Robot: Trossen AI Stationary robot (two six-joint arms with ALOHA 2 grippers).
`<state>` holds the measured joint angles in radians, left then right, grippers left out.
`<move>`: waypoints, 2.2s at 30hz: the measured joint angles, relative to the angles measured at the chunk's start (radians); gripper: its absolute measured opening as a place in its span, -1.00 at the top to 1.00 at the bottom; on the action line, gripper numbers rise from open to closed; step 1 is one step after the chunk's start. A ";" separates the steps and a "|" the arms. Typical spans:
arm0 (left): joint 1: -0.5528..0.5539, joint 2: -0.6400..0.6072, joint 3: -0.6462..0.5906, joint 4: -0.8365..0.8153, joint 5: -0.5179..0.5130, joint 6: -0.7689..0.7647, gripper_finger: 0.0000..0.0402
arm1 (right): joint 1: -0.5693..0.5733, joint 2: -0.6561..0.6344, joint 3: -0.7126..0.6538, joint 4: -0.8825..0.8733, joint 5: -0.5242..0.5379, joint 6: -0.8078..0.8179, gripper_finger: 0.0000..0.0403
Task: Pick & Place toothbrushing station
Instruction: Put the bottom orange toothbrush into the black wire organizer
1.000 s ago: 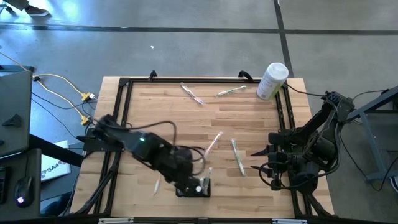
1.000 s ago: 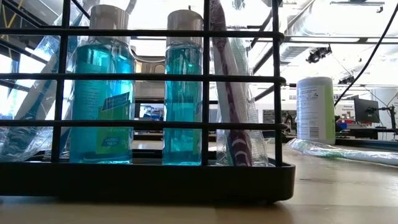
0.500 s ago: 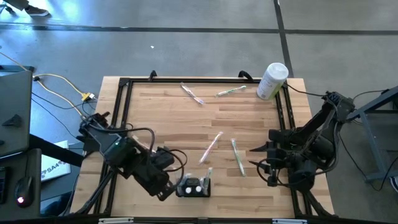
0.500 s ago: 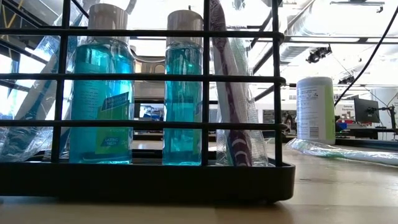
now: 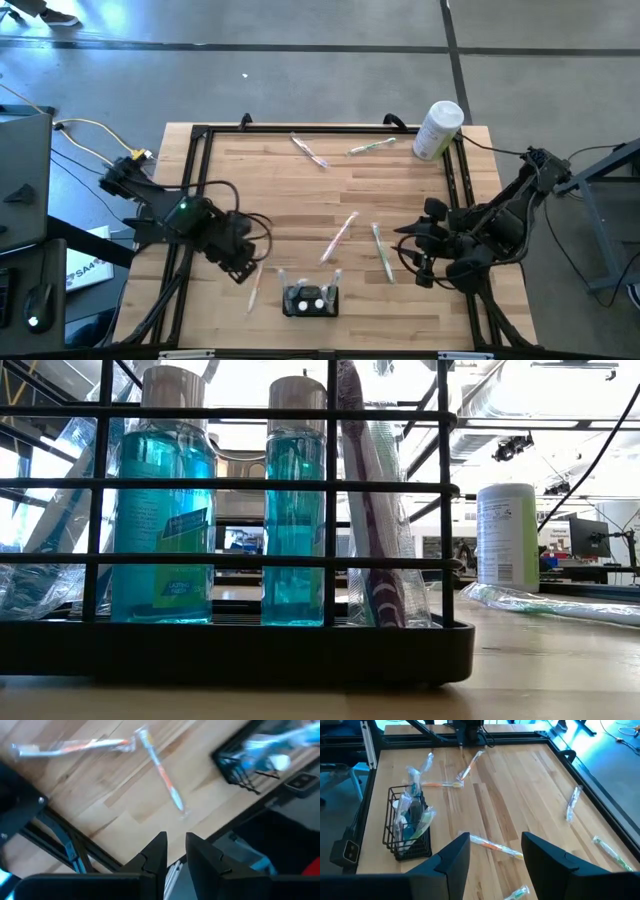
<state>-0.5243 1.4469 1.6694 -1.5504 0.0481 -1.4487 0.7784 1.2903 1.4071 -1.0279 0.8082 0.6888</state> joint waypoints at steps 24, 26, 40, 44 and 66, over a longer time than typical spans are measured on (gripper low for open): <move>0.001 -0.067 -0.515 0.600 -0.063 -0.111 0.07 | -0.049 0.000 0.000 0.006 0.000 -0.001 0.15; 0.001 -0.067 -0.549 0.596 -0.051 -0.167 0.07 | -0.049 0.000 0.000 0.011 -0.001 -0.001 0.15; -0.012 -0.008 -0.749 0.823 -0.081 -0.293 0.07 | -0.049 0.000 0.000 0.026 -0.023 0.000 0.15; -0.012 0.042 -0.748 0.828 -0.104 -0.315 0.07 | -0.067 0.000 0.000 0.033 -0.023 0.000 0.15; 0.064 0.227 -0.744 0.875 0.004 -0.236 0.07 | -0.140 0.000 0.000 0.097 -0.031 -0.004 0.15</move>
<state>-0.4606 1.6737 0.9249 -0.6754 0.0517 -1.6847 0.6384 1.2900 1.4071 -0.9310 0.7776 0.6846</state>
